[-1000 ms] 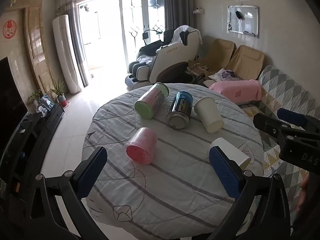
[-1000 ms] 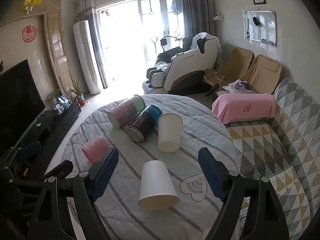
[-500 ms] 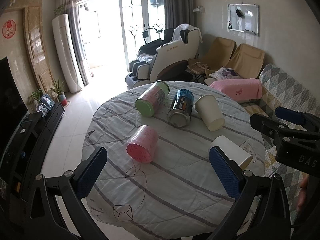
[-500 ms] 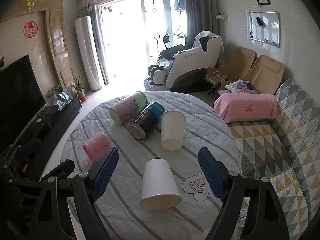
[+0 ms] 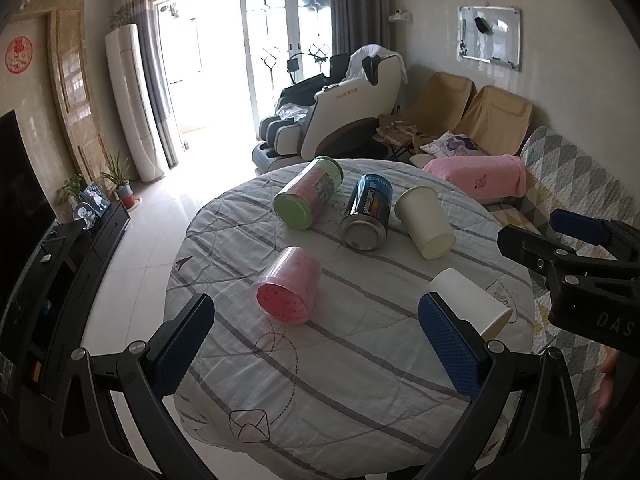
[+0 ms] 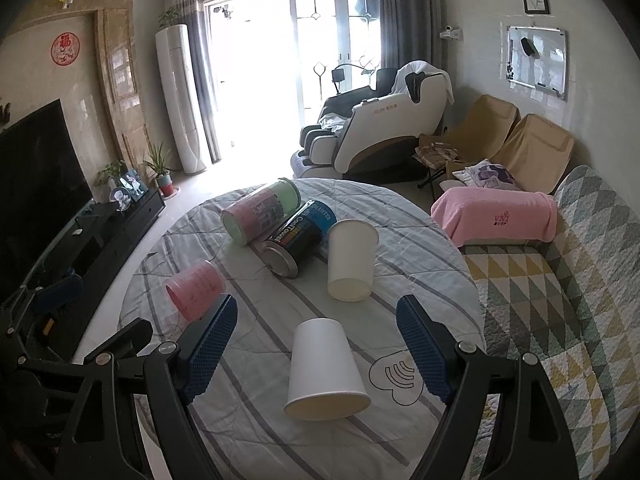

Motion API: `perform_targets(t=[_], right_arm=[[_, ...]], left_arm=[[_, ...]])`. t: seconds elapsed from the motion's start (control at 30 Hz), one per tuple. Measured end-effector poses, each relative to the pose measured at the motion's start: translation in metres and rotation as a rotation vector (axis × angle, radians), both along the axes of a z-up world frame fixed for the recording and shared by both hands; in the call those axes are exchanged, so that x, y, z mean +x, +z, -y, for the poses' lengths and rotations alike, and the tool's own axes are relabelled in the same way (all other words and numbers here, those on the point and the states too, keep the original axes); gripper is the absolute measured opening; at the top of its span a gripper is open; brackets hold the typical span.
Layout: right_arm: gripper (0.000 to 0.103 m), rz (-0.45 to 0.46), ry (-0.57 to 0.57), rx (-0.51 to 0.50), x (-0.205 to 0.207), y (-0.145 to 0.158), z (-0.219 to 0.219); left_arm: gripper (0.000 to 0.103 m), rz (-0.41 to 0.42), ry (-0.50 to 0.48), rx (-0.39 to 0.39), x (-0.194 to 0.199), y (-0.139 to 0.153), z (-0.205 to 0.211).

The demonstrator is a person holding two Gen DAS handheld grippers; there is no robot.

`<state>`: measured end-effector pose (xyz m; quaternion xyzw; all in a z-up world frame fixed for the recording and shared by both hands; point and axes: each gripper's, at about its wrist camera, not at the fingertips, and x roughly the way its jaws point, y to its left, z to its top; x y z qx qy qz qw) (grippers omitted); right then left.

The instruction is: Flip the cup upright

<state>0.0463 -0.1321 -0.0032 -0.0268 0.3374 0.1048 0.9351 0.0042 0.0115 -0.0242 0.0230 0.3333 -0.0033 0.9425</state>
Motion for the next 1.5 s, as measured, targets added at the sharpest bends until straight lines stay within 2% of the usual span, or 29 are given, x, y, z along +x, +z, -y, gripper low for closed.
perform_targets(t=[0.33, 0.57, 0.9, 1.03, 1.2, 1.5], right_arm=[[0.083, -0.021, 0.020, 0.012, 0.012, 0.002, -0.005], [0.083, -0.113, 0.020, 0.083, 0.038, -0.001, 0.001], [0.083, -0.223, -0.012, 0.093, 0.086, -0.005, 0.010], [0.083, -0.333, -0.021, 0.124, 0.115, -0.021, 0.017], [0.083, -0.405, -0.027, 0.109, 0.146, -0.037, 0.023], [0.083, -0.515, 0.004, 0.140, 0.199, -0.067, 0.034]], left_arm=[[0.103, -0.011, 0.010, -0.001, 0.006, -0.002, -0.006], [0.103, -0.016, -0.002, 0.005, 0.018, 0.002, -0.005], [0.103, -0.034, -0.032, 0.019, 0.047, 0.006, 0.002], [0.103, -0.068, -0.065, 0.046, 0.069, 0.002, 0.019], [0.103, -0.107, -0.107, 0.068, 0.100, -0.005, 0.044], [0.103, -0.194, -0.146, 0.113, 0.153, -0.029, 0.080]])
